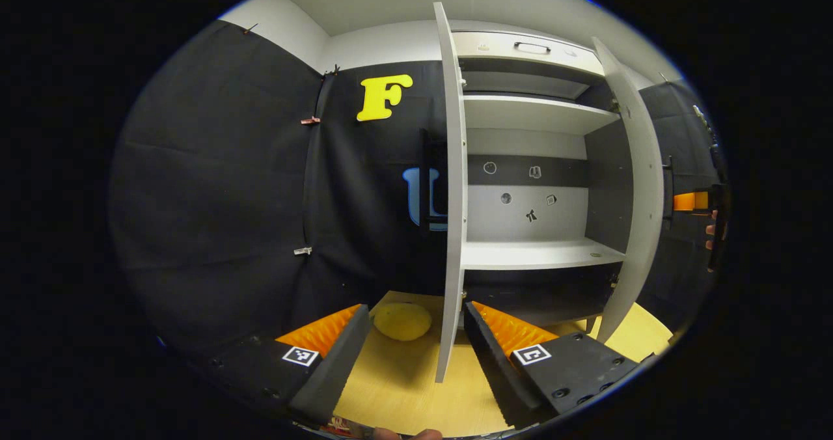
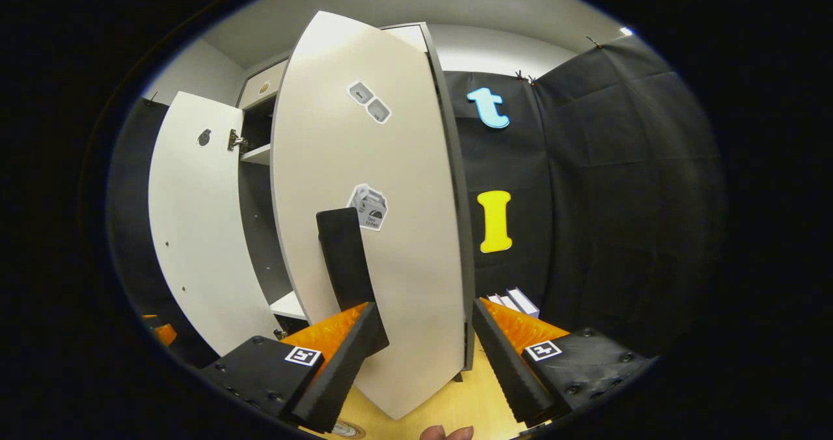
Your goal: Grasp the bottle in the cabinet with the left hand and place it on the coaster, then close the right door with the right hand and the left door with the left hand.
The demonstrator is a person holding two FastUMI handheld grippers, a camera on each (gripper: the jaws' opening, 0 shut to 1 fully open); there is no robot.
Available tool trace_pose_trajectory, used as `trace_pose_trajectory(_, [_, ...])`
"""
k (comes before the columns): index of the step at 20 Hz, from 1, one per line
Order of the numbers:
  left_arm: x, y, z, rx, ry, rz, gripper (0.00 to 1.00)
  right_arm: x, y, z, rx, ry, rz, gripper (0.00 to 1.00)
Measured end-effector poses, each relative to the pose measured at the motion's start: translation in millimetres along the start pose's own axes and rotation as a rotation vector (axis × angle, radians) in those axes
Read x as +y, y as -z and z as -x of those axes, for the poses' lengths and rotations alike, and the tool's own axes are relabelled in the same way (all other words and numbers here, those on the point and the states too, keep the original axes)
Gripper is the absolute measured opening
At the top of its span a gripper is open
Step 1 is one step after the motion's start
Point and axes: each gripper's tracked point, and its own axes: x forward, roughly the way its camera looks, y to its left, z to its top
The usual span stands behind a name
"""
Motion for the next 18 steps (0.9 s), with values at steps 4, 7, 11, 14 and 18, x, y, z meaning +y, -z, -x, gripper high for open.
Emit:
trace_pose_trajectory(4, [11,-12,-5,0.011,-0.016,-0.009,0.93,37,11,-26,0.006,-0.067,0.008,0.98])
trace_pose_trajectory(7, [26,-29,-11,-0.008,-0.041,-0.009,0.93,50,13,-42,0.008,-0.091,0.003,0.98])
trace_pose_trajectory(11, [47,-52,-26,-0.036,-0.068,0.006,0.93,60,13,-58,-0.006,-0.099,0.037,0.98])
trace_pose_trajectory(14, [56,-59,-44,-0.037,-0.066,0.028,0.93,65,14,-67,-0.004,-0.091,0.041,0.97])
trace_pose_trajectory(18, [64,-70,-73,-0.031,-0.064,0.041,0.93,67,13,-72,-0.019,-0.082,0.068,0.98])
